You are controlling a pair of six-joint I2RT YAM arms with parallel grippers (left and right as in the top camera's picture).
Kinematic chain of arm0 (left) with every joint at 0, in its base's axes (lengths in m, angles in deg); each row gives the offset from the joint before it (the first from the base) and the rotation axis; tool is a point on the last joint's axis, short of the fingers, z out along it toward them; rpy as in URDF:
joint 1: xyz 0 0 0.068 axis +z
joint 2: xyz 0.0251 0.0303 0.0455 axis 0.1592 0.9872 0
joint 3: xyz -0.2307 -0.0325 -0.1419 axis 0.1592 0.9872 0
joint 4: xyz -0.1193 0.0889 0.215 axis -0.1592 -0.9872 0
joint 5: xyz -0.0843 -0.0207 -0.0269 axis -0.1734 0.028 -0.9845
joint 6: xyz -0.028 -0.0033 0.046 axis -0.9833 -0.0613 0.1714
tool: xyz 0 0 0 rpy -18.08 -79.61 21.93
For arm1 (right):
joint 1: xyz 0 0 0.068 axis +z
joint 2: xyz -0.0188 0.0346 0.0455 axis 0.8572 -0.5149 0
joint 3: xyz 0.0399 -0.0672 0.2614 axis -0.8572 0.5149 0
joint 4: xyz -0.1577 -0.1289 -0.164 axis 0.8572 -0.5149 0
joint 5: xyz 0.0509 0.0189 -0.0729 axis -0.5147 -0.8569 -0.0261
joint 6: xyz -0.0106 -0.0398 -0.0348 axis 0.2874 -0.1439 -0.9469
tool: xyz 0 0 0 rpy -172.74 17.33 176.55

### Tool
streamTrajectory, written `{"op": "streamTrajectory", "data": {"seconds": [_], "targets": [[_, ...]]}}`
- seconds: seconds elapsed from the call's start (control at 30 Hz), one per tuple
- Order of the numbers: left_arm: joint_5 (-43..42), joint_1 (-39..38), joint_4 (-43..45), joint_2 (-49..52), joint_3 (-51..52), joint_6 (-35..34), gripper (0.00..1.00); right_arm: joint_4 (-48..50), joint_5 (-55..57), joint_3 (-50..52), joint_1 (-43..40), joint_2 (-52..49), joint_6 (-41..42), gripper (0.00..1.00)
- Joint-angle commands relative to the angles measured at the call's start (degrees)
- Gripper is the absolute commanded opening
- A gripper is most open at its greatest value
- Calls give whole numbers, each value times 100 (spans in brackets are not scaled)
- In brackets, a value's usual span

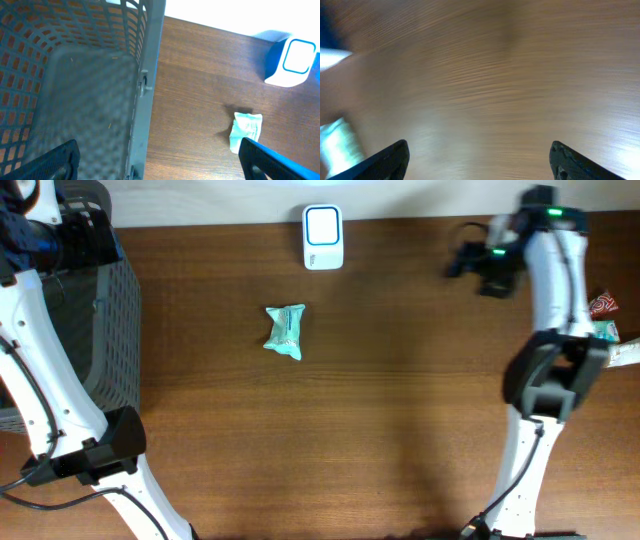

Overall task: Scan the item barcode
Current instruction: 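Place the snack bar with the other items at the right edge, then grasp the teal wipes pack with the right gripper, then hold the teal wipes pack up to the scanner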

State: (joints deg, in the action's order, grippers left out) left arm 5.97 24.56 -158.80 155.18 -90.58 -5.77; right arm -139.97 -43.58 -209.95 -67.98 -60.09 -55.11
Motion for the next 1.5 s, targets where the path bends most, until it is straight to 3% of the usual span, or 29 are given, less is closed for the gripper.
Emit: {"op": "streamTrajectory", "data": {"seconds": [0.0, 0.17, 0.3, 0.53, 0.57, 0.6, 0.63, 0.73, 0.8, 0.83, 0.93, 1.13, 1.23, 1.27, 1.47], "targets": [[42, 15, -2, -162, 7, -35, 99, 251, -723, 81, 1062, 81, -201, 86], [42, 15, -2, -162, 7, -37, 99, 1440, 804, 863, 2756, 70, 841, 82], [42, 15, -2, -162, 7, -35, 99, 2131, 835, 1156, 3403, 63, 1167, 79], [42, 15, -2, -162, 7, -35, 99, 2500, 2566, 1189, 4341, -81, 2129, 79], [42, 15, -2, -162, 7, -35, 99, 2492, 2562, 1202, 4389, -166, 2186, 76], [42, 15, -2, -162, 7, -35, 99, 2470, 2557, 1252, 4441, -216, 2334, 59], [42, 15, -2, -162, 7, -35, 99, 2472, 2557, 1257, 4461, -216, 2365, 53], [42, 15, -2, -162, 7, -37, 99, 2546, 2562, 1255, 4483, -214, 2361, 22], [42, 15, -2, -162, 7, -37, 99, 2511, 2557, 1257, 4402, -214, 2361, 22], [42, 15, -2, -162, 7, -35, 99, 2476, 2559, 1257, 4369, -214, 2361, 34], [42, 15, -2, -162, 7, -35, 99, 2450, 2555, 1403, 4352, -216, 2120, 47], [42, 15, -2, -162, 7, -35, 99, 2651, 2538, 1644, 4468, -216, 2120, 48], [42, 15, -2, -162, 7, -35, 99, 2739, 2544, 1604, 4439, -201, 2083, 8], [42, 15, -2, -162, 7, -35, 99, 2728, 2557, 1414, 4365, -181, 1878, 4], [42, 15, -2, -162, 7, -35, 99, 2811, 3222, -201, 3521, -17, 1421, 4]]}}
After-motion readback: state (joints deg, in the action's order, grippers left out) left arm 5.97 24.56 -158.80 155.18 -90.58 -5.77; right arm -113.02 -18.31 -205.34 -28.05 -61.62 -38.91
